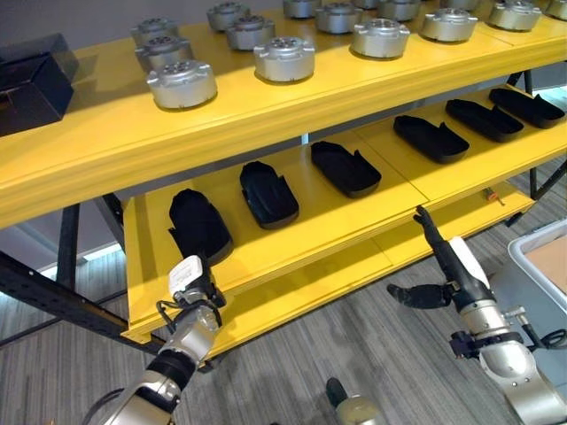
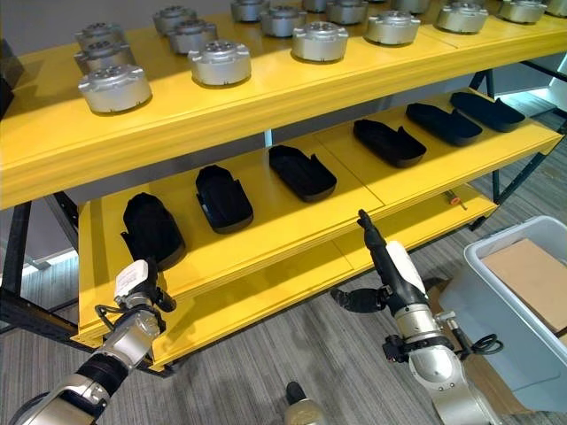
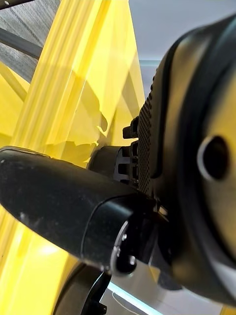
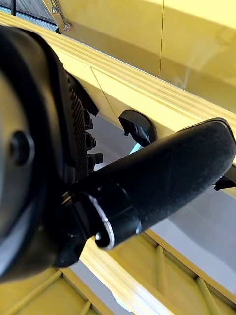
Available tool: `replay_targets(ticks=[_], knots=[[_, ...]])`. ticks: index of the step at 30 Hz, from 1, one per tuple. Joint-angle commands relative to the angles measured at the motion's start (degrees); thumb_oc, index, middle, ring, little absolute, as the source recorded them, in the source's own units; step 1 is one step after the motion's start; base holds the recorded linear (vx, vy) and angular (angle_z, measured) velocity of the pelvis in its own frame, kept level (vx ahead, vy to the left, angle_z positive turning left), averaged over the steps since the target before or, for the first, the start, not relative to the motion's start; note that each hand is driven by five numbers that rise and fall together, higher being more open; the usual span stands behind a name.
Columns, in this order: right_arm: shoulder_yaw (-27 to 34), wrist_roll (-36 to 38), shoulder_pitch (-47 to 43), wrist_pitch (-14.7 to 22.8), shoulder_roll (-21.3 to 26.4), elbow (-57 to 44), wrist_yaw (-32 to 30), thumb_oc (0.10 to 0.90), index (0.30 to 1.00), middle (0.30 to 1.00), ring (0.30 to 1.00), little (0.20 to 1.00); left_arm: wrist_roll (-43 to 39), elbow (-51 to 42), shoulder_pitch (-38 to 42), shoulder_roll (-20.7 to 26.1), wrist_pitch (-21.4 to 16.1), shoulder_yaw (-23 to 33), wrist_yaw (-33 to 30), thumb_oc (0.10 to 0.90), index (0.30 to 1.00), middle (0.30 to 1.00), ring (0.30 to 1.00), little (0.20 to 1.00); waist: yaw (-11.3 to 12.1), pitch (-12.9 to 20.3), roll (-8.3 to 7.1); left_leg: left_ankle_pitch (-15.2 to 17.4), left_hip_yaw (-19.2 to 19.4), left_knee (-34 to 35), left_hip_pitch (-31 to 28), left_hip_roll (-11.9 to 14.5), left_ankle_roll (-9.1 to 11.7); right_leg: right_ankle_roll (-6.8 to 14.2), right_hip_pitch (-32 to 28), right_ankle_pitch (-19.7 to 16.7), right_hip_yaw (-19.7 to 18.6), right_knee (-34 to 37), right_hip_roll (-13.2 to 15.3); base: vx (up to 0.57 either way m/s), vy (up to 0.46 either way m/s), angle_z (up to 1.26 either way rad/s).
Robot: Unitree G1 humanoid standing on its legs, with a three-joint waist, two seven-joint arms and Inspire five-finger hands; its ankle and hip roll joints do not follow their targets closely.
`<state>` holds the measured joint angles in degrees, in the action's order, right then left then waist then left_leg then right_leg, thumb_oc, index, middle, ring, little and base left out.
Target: Move parts from the plastic box to the shelf.
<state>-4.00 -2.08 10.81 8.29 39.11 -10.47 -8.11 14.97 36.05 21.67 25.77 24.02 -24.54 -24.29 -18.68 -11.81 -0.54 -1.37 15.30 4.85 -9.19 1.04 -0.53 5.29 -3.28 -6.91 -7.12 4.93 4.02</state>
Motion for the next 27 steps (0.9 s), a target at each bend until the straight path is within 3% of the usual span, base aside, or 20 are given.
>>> replay_targets(ticks=[1, 15, 27], knots=[[2.3, 1.0, -7.2, 3.9, 2.8, -3.3, -2.2, 0.9, 1.0, 1.0, 1.0, 1.0, 6.1, 2.5, 7.0, 4.6, -0.1, 0.2, -1.9, 0.9, 1.0, 1.0, 1.0, 1.0, 1.0, 2.9, -0.7, 8.4, -0.6, -4.8, -0.2, 1.5, -1.0, 1.1, 0.5, 9.7, 0.0, -6.8, -2.6, 0.0, 0.0, 0.0], [3.1, 0.6, -7.0, 3.6, 2.6, -3.5, -1.8, 0.9, 1.0, 1.0, 1.0, 1.0, 3.7, 0.7, 6.9, 3.5, -2.4, 0.8, -4.6, 0.9, 1.0, 1.0, 1.0, 1.0, 0.8, 2.8, -0.79, 8.6, -0.5, -4.9, -0.2, 1.5, -1.1, 1.1, 0.7, 9.8, -0.1, -7.1, -2.6, 0.0, 0.0, 0.0], [2.2, 0.0, -6.5, 4.6, 2.3, -2.8, -3.6, 0.9, 1.0, 1.0, 1.0, 1.0, 3.6, -3.5, 7.5, 6.6, -4.7, 2.0, -11.9, 0.9, 1.0, 1.0, 1.0, 1.0, 1.3, 3.0, -1.01, 8.5, -0.6, -4.5, -0.4, 1.4, -1.0, 1.1, 0.6, 9.7, 0.1, -6.8, -2.5, 0.0, 0.0, 0.0]])
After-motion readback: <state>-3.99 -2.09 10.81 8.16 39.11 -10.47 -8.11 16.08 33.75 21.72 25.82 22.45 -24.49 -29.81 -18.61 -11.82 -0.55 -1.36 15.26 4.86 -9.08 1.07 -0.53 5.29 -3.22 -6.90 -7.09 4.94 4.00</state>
